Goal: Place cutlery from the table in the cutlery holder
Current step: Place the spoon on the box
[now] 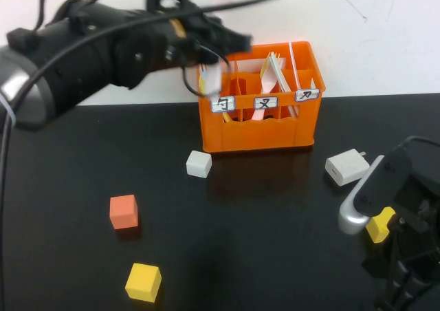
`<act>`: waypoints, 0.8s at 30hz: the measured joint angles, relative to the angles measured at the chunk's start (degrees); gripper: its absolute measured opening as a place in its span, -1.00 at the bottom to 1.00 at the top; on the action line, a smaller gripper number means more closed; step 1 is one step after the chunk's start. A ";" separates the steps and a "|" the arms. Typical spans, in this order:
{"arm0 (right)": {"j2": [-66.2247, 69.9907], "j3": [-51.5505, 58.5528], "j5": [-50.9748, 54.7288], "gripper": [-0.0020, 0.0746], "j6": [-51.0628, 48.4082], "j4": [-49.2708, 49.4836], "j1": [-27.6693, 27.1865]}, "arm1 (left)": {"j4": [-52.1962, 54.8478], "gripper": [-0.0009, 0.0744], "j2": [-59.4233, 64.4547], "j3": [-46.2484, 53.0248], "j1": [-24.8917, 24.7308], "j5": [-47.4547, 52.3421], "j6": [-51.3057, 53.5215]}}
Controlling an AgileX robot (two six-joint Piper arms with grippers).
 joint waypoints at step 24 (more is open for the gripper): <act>0.00 0.00 -0.12 -0.95 0.28 2.52 0.00 | -1.38 -0.68 14.65 0.00 3.53 -25.04 1.91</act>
